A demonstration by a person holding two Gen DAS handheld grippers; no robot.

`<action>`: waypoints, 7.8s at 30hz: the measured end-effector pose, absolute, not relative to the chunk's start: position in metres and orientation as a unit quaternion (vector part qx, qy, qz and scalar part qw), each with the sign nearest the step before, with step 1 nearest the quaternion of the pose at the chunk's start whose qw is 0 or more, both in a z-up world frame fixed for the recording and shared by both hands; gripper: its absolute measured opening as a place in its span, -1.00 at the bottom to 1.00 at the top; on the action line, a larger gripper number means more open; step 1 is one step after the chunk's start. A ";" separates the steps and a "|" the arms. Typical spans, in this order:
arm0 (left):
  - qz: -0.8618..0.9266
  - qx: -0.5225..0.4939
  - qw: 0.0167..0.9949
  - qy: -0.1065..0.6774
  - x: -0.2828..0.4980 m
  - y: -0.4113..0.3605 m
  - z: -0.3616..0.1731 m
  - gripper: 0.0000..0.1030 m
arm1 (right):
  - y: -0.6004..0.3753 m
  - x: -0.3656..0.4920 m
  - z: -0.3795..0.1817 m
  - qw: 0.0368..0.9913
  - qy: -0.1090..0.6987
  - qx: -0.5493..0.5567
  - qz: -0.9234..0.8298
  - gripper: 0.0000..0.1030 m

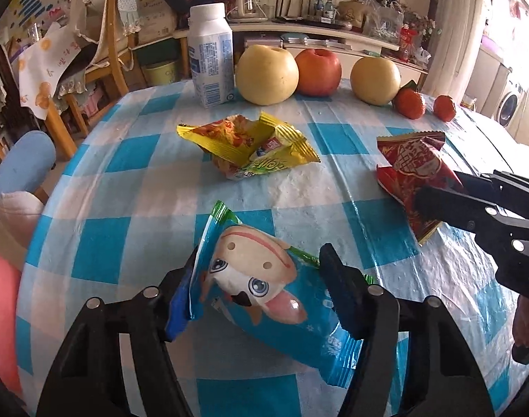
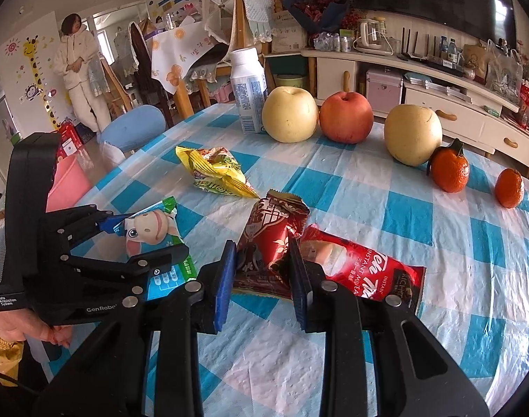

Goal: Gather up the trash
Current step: 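Lift the blue wipes pack with left tool while right tool lifts the red wrapper, then carry the blue pack with left tool while right tool carries the red wrapper to the bucket, then open left tool to drop the blue pack while right tool drops the red wrapper into the bucket, then move both open tools back over the table, then move both open tools toward the remaining yellow and red snack bags, then grasp the yellow chip bag with left tool while right tool approaches the red Teh Tarik bag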

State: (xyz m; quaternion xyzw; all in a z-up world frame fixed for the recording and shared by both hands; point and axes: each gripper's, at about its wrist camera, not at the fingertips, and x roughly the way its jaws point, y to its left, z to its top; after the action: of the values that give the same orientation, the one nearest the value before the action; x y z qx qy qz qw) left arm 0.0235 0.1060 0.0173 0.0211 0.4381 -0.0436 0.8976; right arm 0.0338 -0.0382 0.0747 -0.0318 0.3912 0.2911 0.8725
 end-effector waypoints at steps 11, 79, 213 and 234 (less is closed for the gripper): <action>-0.104 -0.025 0.899 0.425 0.017 0.104 0.022 -0.26 | -0.036 0.032 0.073 0.871 0.391 -0.034 0.294 -0.39; 0.107 -0.170 0.936 0.288 -0.067 0.334 0.118 -0.59 | 0.150 -0.054 0.119 0.850 0.379 -0.049 0.363 -0.40; 0.012 0.058 0.926 0.374 -0.106 0.112 0.056 0.77 | -0.143 -0.049 0.132 0.925 0.343 0.103 0.130 0.81; 0.007 -0.177 0.892 0.416 0.091 0.124 0.037 0.77 | -0.124 0.034 0.074 0.881 0.426 0.107 0.174 0.81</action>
State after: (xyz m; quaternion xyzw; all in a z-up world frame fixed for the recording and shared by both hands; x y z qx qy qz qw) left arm 0.0909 0.1242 0.0368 -0.1768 0.4158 0.0068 0.8921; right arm 0.0339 -0.1241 0.0744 0.1072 0.4264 0.1737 0.8812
